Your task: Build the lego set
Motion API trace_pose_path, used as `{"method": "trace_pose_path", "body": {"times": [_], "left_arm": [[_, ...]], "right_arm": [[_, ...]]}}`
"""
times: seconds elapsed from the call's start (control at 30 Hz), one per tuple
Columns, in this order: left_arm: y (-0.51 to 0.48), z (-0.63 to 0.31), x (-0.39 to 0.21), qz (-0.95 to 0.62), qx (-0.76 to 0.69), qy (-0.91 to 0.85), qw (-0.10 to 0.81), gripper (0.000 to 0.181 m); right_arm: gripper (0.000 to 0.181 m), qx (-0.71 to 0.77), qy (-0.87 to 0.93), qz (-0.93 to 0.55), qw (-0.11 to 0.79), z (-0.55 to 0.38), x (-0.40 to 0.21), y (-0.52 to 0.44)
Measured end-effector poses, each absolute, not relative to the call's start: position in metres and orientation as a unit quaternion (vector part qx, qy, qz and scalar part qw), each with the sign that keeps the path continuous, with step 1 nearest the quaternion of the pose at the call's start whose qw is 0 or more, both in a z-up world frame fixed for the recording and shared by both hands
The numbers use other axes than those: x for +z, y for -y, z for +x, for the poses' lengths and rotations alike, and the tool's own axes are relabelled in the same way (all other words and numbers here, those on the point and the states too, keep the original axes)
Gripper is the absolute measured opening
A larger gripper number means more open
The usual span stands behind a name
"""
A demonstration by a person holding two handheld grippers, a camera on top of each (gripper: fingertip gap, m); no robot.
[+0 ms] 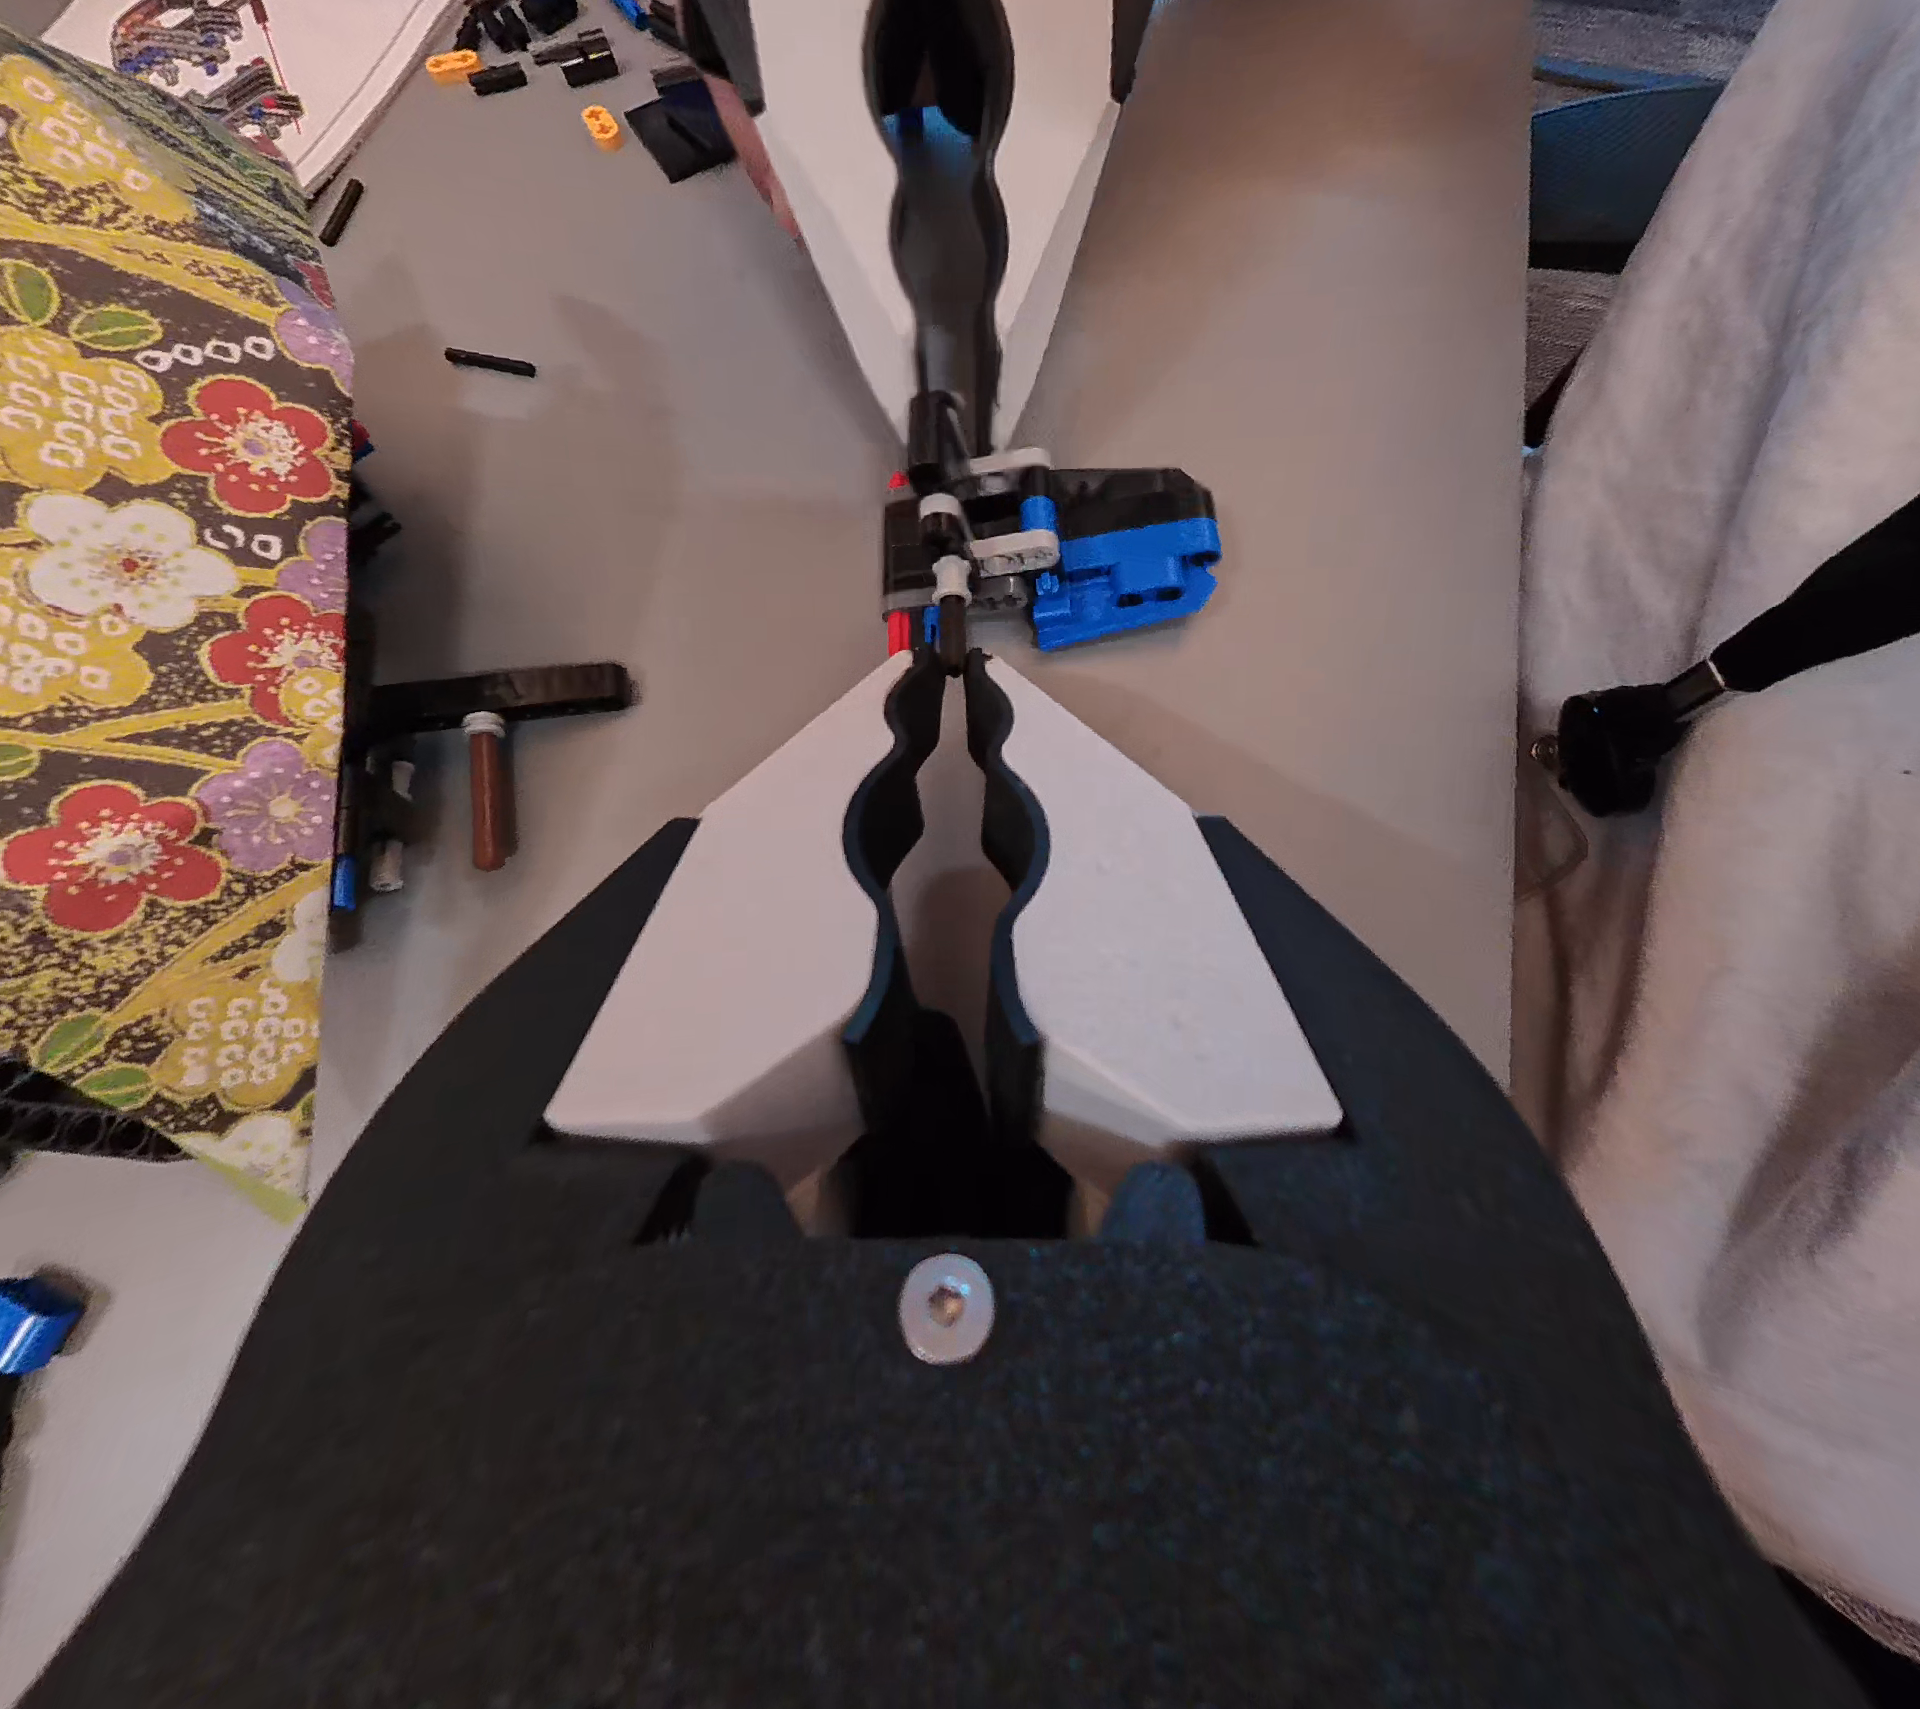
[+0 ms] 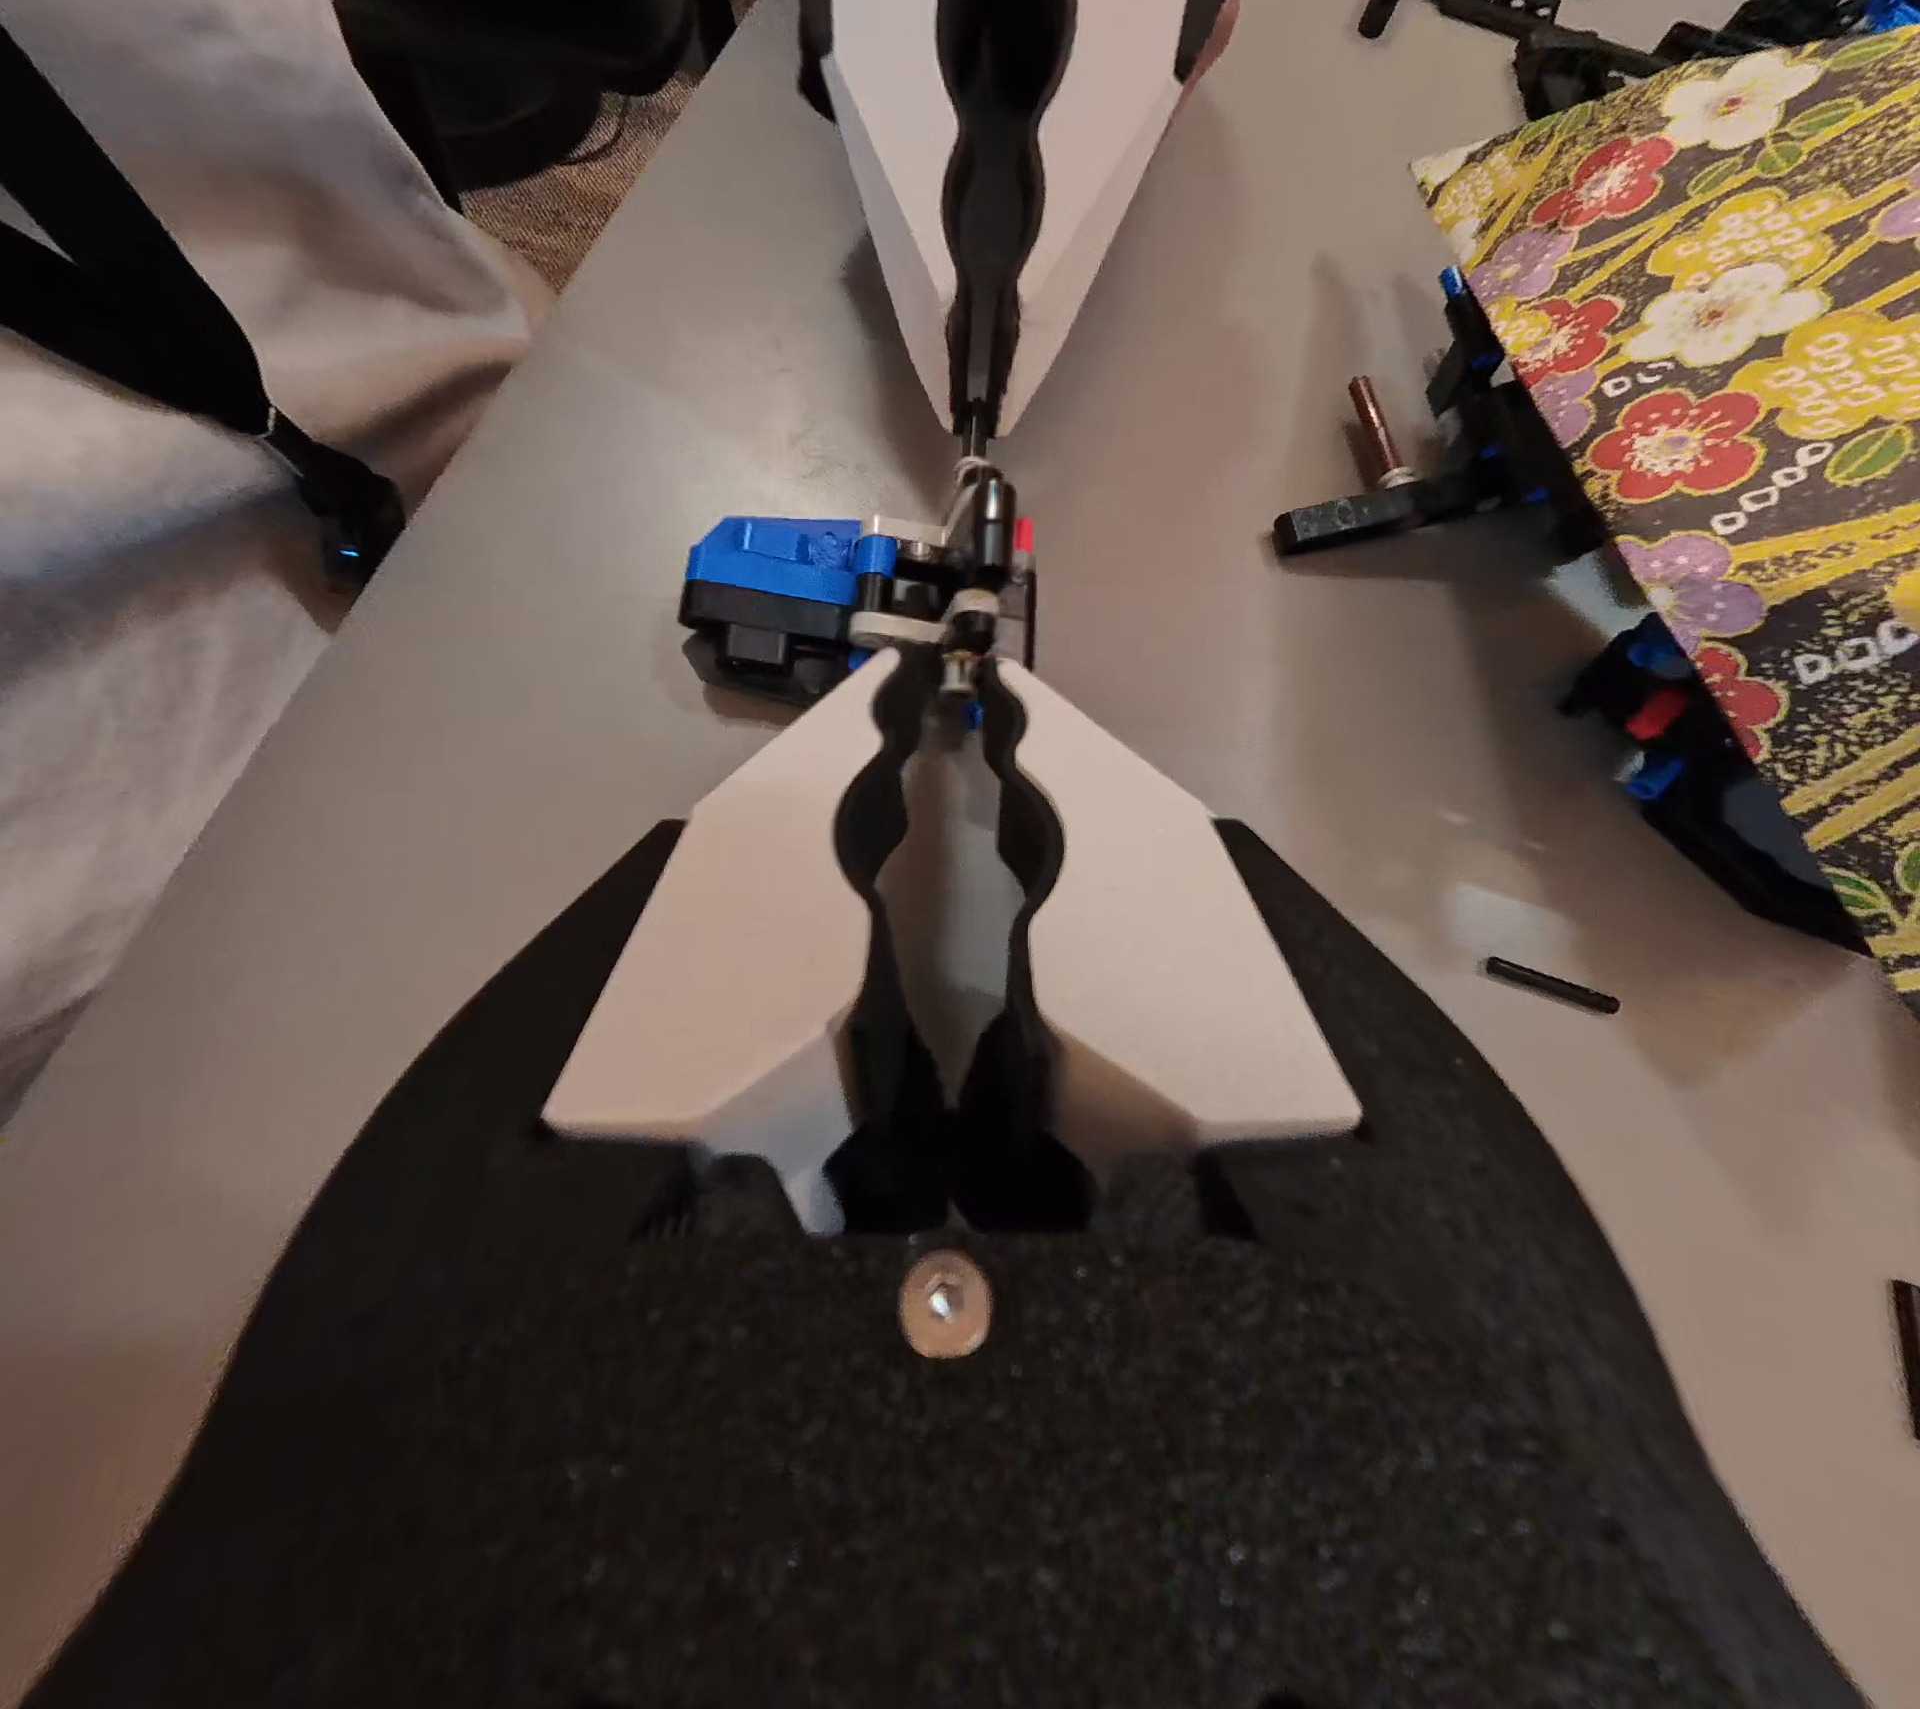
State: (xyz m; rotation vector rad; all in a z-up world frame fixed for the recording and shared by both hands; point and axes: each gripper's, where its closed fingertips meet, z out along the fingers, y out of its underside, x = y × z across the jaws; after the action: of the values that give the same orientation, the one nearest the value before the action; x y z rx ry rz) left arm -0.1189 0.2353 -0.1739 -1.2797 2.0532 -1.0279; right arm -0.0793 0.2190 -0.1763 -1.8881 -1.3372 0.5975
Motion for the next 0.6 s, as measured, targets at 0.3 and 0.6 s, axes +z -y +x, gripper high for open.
{"method": "trace_pose_path", "body": {"times": [0.3, 0.6], "left_arm": [[-0.231, -0.116, -0.176, -0.455, -0.382, -0.769, 0.238, 0.002], [-0.228, -0.109, -0.177, -0.446, -0.378, -0.776, 0.236, 0.002]], "right_arm": [[0.006, 0.251, 0.514, -0.742, 0.349, -0.076, -0.178, -0.214], [0.006, 0.241, 0.516, -0.747, 0.343, -0.069, -0.179, -0.213]]}}
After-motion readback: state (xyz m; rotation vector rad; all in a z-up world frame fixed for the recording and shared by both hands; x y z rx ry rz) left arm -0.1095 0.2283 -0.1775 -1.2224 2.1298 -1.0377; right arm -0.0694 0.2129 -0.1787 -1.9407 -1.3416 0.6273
